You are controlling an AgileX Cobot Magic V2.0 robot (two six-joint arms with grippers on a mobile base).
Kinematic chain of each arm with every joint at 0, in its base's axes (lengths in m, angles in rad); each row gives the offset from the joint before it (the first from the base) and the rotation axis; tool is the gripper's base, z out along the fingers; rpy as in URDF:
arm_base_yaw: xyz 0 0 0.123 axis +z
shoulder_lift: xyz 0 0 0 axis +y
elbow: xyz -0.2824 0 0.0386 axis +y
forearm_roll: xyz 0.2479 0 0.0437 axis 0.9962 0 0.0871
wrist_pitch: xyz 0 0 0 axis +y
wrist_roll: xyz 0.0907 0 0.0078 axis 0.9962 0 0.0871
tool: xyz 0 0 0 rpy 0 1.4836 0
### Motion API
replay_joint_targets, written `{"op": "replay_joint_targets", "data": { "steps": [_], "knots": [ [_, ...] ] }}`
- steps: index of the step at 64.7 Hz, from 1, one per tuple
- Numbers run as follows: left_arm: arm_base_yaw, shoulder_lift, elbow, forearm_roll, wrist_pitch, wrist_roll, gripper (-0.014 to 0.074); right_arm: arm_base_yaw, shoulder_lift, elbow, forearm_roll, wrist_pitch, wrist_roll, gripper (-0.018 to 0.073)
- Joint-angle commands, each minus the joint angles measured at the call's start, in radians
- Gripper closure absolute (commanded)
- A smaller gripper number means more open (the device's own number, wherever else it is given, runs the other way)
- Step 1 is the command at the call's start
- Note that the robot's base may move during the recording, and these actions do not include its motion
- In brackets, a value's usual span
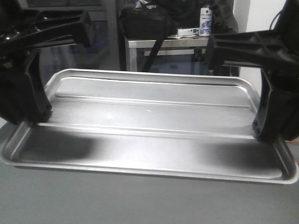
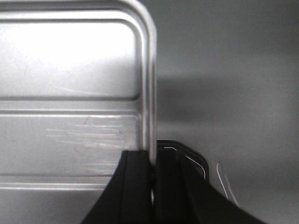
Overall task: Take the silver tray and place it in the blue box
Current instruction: 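Hold the tray level in both grippers while the base drives away, then carry the tray with both grippers over the blue bin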
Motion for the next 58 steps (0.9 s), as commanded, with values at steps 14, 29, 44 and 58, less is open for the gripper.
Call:
{"op": "replay_joint_targets", "data": {
  "steps": [14, 29, 44, 58],
  "knots": [
    [-0.003, -0.028, -0.025, 0.045, 0.012, -0.010, 0.0700, -0.003, -0.029, -0.028, -0.046, 0.028, -0.006, 0.0506],
    [-0.003, -0.028, -0.025, 0.045, 0.012, -0.010, 0.0700, -0.003, -0.029, -0.028, -0.046, 0.028, -0.006, 0.0506],
    [-0.003, -0.028, -0.025, 0.045, 0.012, -0.010, 0.0700, -0.003, -0.029, -0.028, -0.046, 0.029, -0.006, 0.0506],
    [-0.003, -0.028, -0.025, 0.045, 0.012, -0.010, 0.0700, -0.003, -0.029, -0.028, -0.046, 0.033, -0.006, 0.0506]
  ]
}}
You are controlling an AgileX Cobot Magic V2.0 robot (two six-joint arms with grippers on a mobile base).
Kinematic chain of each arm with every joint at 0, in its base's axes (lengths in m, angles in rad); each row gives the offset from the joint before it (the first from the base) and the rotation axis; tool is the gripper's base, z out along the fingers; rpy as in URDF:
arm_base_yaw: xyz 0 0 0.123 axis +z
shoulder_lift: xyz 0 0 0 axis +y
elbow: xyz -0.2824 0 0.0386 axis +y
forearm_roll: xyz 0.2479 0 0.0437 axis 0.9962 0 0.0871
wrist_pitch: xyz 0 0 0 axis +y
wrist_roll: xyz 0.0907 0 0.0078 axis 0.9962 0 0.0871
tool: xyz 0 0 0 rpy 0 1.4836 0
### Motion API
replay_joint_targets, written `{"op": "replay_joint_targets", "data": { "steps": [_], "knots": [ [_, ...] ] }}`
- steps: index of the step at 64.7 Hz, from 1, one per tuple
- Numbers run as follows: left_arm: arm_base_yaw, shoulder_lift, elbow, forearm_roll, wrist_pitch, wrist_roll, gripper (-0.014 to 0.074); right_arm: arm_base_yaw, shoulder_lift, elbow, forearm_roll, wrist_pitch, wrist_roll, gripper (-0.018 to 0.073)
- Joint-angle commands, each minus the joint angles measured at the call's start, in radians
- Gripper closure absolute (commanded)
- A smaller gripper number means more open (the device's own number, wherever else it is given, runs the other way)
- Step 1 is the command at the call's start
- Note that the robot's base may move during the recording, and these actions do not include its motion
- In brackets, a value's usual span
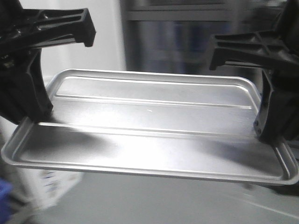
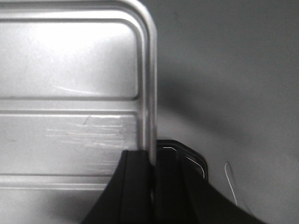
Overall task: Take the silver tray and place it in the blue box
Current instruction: 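Carry the tray with both grippers over the blue bin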
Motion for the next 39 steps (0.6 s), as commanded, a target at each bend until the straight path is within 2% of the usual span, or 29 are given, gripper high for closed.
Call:
{"op": "replay_joint_targets", "data": {
  "steps": [1, 39],
  "knots": [
    [-0.003, -0.028, -0.025, 0.045, 0.017, -0.012, 0.0700, -0.003, -0.029, -0.028, -0.044, 0.031, -0.006, 0.0506],
    [-0.003, -0.028, -0.025, 0.045, 0.017, -0.012, 0.0700, -0.003, -0.029, -0.028, -0.044, 0.119, -0.006, 0.0506]
  ]
}}
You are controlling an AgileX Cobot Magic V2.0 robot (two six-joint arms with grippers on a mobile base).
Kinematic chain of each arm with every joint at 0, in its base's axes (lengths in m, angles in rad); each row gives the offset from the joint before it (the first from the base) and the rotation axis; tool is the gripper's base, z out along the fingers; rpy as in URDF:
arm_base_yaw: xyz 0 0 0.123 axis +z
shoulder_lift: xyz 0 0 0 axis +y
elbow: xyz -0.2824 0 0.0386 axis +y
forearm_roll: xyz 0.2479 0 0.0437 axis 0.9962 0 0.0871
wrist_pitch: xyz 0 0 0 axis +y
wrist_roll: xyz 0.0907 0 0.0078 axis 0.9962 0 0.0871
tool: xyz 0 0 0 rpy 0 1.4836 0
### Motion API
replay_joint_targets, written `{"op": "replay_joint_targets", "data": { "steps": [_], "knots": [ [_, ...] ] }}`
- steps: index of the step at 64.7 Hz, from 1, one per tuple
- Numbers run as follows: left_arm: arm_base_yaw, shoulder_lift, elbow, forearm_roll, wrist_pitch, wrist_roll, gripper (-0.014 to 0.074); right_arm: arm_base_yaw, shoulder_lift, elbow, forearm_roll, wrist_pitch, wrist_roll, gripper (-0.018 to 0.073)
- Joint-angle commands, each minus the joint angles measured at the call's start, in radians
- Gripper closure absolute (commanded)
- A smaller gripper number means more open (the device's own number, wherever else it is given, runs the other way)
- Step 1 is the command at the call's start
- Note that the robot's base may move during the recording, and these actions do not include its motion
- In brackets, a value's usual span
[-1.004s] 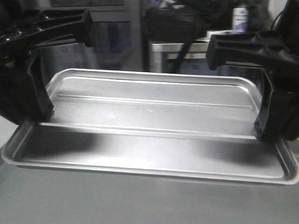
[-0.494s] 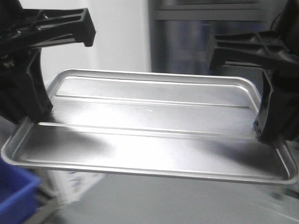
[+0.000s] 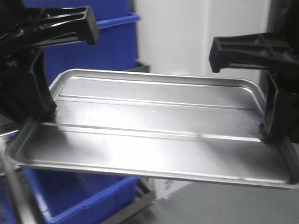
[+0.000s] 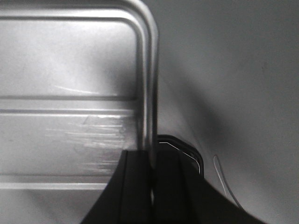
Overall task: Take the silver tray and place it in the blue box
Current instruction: 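Carry the tray with both grippers over the blue bin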
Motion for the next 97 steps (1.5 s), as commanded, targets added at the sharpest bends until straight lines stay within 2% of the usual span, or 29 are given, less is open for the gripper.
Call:
{"op": "replay_joint_targets", "data": {
  "steps": [1, 97],
  "knots": [
    [-0.003, -0.028, -0.025, 0.051, 0.027, -0.012, 0.0700, -0.003, -0.029, -0.026, -0.049, 0.082, -0.006, 0.0506],
    [-0.003, -0.028, -0.025, 0.051, 0.027, -0.012, 0.0700, -0.003, -0.029, -0.026, -0.049, 0.116, -0.006, 0.0506]
  ]
}}
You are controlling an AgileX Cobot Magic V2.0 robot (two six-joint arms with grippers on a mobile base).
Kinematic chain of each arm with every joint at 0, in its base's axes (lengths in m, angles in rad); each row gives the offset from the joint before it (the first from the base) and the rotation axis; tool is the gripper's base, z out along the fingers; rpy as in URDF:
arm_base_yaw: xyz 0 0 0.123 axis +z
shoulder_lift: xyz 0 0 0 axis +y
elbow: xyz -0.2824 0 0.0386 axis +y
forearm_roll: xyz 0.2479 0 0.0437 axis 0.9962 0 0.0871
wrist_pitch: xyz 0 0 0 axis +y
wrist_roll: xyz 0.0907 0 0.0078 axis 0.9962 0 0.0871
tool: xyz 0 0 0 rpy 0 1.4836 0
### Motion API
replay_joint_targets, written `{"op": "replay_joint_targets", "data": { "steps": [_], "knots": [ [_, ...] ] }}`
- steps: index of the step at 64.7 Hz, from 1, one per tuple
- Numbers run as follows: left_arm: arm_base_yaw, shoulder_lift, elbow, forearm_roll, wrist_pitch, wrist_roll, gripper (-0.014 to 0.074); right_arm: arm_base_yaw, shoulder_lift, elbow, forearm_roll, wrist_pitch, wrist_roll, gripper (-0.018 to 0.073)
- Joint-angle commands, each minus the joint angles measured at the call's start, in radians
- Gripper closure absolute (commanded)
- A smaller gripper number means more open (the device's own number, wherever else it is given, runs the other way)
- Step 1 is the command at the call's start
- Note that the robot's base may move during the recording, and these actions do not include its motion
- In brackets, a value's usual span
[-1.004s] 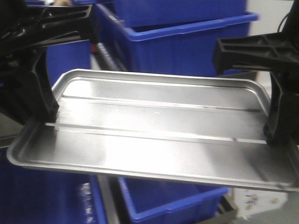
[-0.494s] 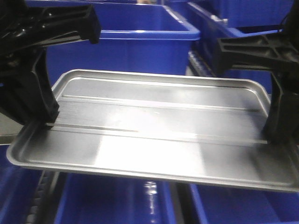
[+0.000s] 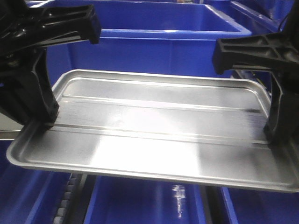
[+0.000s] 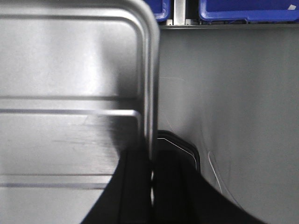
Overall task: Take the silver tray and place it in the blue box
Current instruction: 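Carry the tray with both grippers over the blue bin, then lower the tray into the blue bin and open both grippers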
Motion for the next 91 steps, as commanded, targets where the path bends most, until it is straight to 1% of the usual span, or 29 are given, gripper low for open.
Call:
{"op": "replay_joint_targets", "data": {
  "steps": [1, 29, 42, 47, 54, 62, 64, 67, 69, 72, 78, 81, 84, 87, 91],
  "knots": [
    [-0.001, -0.028, -0.025, 0.057, 0.035, -0.016, 0.0700, -0.005, -0.029, -0.021, -0.056, 0.091, -0.006, 0.0506],
    [-0.001, -0.028, -0.025, 0.057, 0.035, -0.016, 0.0700, -0.005, -0.029, -0.021, -0.056, 0.091, -0.006, 0.0506],
    [-0.001, -0.028, -0.025, 0.059, 0.019, -0.016, 0.0700, -0.005, -0.029, -0.021, -0.060, -0.001, -0.006, 0.0506],
    [0.001, -0.028, -0.029, 0.090, -0.009, -0.016, 0.0700, -0.005, -0.029, -0.033, -0.096, -0.056, -0.010, 0.0506],
    [0.001, -0.028, -0.075, 0.136, -0.013, -0.011, 0.0700, -0.005, -0.029, -0.097, -0.155, -0.070, -0.019, 0.0506],
    [0.014, -0.028, -0.173, 0.234, -0.013, 0.058, 0.0700, -0.005, -0.029, -0.203, -0.304, -0.076, -0.029, 0.0506],
    [0.029, -0.024, -0.204, 0.262, -0.013, 0.075, 0.0700, -0.006, -0.025, -0.238, -0.359, -0.084, -0.029, 0.0506],
    [0.050, -0.018, -0.235, 0.277, -0.018, 0.094, 0.0700, -0.013, -0.018, -0.278, -0.417, -0.100, -0.027, 0.0506],
    [0.086, -0.007, -0.266, 0.277, -0.035, 0.126, 0.0700, -0.027, -0.008, -0.313, -0.447, -0.122, -0.027, 0.0506],
    [0.139, 0.012, -0.315, 0.270, -0.088, 0.186, 0.0700, -0.057, 0.015, -0.362, -0.474, -0.157, -0.027, 0.0506],
    [0.248, 0.061, -0.392, 0.243, -0.214, 0.261, 0.0700, -0.139, 0.084, -0.456, -0.495, -0.234, -0.028, 0.0506],
    [0.301, 0.091, -0.435, 0.232, -0.265, 0.276, 0.0700, -0.185, 0.119, -0.504, -0.495, -0.282, -0.030, 0.0506],
    [0.339, 0.128, -0.470, 0.232, -0.306, 0.280, 0.0700, -0.222, 0.159, -0.541, -0.495, -0.330, -0.034, 0.0506],
    [0.380, 0.164, -0.499, 0.241, -0.351, 0.287, 0.0700, -0.261, 0.196, -0.579, -0.495, -0.393, -0.039, 0.0506],
    [0.429, 0.216, -0.543, 0.258, -0.438, 0.302, 0.0700, -0.308, 0.255, -0.622, -0.506, -0.494, -0.046, 0.0506]
  ]
}}
